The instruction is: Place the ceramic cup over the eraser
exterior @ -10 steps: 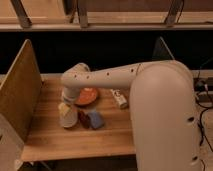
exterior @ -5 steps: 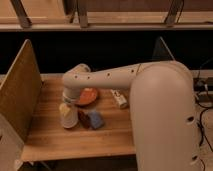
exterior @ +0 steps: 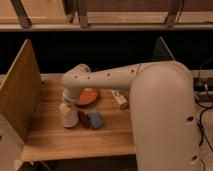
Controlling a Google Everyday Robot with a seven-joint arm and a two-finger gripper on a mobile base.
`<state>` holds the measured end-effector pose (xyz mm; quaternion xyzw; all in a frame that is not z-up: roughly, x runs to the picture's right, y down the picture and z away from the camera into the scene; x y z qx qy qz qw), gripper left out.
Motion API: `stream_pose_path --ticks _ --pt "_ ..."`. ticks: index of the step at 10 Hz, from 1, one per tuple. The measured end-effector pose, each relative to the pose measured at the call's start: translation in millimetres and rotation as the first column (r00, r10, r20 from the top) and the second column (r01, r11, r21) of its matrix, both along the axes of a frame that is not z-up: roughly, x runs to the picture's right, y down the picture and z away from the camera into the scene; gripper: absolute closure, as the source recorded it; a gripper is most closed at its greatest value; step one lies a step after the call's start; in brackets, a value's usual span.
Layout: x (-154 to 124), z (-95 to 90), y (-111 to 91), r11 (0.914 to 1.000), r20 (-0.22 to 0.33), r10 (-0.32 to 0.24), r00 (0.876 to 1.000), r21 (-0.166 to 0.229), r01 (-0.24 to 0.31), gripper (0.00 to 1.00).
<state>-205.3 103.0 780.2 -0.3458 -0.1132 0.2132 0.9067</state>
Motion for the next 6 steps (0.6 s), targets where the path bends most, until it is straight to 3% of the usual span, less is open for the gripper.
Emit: stream_pose_path --ticks 1,6 --pt "0.1 0.0 -0.1 1.0 0.0 0.0 1.0 0.0 0.0 0.2" --pt "0.6 0.3 0.1 1.0 -0.001 0.0 1.0 0.0 0.0 0.2"
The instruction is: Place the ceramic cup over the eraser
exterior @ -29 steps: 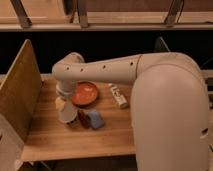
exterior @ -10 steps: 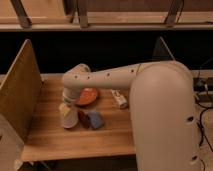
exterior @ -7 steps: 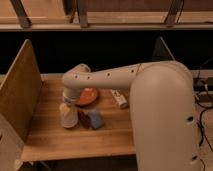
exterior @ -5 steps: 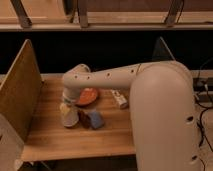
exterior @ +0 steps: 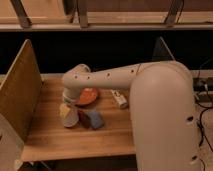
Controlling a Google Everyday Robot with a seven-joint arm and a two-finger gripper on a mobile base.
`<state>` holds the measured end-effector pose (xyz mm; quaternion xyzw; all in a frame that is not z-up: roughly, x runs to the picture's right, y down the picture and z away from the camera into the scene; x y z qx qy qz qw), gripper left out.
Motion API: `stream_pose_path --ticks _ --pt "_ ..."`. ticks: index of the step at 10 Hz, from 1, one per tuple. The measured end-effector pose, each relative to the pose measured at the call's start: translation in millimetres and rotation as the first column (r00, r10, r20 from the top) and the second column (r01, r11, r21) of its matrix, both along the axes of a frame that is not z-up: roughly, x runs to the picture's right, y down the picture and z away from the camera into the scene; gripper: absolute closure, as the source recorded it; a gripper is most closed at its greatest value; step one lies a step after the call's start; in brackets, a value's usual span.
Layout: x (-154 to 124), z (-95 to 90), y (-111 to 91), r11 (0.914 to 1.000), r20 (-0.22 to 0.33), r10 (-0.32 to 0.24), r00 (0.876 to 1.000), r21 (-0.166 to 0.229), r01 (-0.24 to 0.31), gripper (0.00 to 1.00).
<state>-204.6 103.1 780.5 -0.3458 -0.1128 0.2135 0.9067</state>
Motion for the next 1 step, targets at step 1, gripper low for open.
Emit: stream_pose_path --ticks 1 --pt "0.1 0.0 -0.1 1.0 0.0 0.0 1.0 0.0 0.0 0.2"
